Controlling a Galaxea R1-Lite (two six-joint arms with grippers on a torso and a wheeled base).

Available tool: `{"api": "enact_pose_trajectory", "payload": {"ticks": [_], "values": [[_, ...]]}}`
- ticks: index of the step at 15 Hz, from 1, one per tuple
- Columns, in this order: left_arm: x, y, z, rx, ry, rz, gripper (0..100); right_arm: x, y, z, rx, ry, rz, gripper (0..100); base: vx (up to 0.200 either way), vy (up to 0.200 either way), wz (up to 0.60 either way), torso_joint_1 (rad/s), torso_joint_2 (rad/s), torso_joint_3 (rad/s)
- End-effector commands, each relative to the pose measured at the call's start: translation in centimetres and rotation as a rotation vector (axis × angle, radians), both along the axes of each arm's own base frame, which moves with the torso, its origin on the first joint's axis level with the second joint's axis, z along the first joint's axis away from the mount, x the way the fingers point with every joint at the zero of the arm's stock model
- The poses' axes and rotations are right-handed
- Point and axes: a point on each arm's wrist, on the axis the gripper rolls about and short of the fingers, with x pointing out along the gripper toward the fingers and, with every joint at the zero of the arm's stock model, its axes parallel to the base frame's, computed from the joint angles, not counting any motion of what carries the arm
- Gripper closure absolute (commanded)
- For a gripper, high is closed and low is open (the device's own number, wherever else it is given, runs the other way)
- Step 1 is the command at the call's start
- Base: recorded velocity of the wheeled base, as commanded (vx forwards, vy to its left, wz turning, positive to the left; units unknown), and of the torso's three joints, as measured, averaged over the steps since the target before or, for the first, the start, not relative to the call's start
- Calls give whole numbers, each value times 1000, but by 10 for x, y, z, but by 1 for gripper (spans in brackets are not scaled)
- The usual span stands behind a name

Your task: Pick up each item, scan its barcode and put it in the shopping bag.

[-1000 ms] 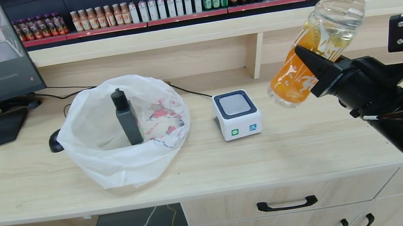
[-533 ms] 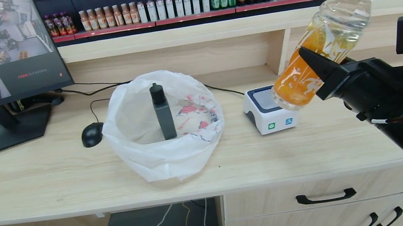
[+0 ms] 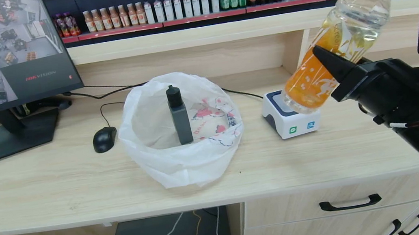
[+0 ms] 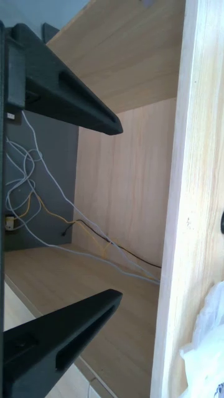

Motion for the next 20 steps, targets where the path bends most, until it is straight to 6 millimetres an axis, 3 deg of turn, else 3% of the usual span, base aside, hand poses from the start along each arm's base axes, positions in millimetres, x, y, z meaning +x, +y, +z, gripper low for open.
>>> {"api": "enact_pose_trajectory", "payload": {"ticks": [1,6,12,20], "values": [[0,0,0,-1,0,1,0,8,4,-1,29,11,10,100,0,0,0,0,0,0],[0,0,0,-1,0,1,0,42,7,0,271,82,84,100,0,0,0,0,0,0],[0,0,0,-1,0,1,0,83,-11,-20,565,187,64,100,0,0,0,0,0,0],[0,0,0,-1,0,1,0,101,-4,-27,723,335,94,100,0,0,0,0,0,0]]}}
